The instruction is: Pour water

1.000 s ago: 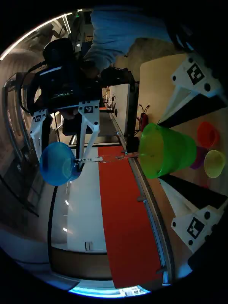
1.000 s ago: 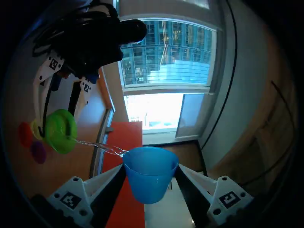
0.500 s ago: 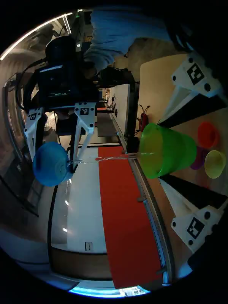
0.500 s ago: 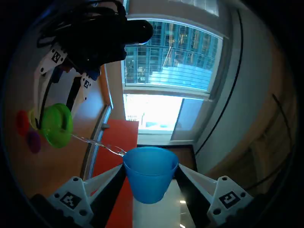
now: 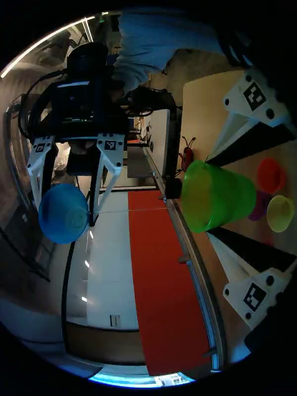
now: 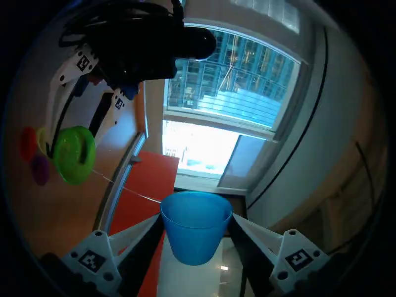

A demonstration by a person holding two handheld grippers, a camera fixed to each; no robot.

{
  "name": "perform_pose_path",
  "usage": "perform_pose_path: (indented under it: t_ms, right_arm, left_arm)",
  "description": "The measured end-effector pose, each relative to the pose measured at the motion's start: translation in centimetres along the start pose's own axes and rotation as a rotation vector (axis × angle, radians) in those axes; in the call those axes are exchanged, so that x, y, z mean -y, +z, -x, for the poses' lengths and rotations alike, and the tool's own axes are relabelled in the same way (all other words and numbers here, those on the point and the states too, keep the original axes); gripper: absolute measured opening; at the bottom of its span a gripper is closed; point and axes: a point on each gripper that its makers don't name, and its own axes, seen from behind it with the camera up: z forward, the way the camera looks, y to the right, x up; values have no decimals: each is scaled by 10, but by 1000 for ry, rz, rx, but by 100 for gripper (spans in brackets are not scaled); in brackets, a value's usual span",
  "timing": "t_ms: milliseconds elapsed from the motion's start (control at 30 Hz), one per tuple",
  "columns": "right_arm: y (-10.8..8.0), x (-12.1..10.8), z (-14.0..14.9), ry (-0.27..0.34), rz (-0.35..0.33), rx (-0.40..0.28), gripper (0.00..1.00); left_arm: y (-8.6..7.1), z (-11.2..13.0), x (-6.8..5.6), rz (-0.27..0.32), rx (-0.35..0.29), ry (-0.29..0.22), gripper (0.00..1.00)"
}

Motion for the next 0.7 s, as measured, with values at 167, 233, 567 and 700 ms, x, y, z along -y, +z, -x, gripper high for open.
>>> perform_pose_path:
  t_ms: [167,233,567,700]
  right_arm:
    - [0,1,-5,-12,0,-6,89]
    - [0,1,-6,-12,1,-7,89]
    - [0,1,-3,46,12,-5,89]
    - [-2,1,2,136,21,0,89]
  left_arm:
    - [0,-1,1,-1,-4,-4,84]
    - [1,-1,1,-2,-5,-5,84]
    - [-1,-1,3,-9,-9,-3,84]
    - [-3,-3,4,-13,-17,1,84]
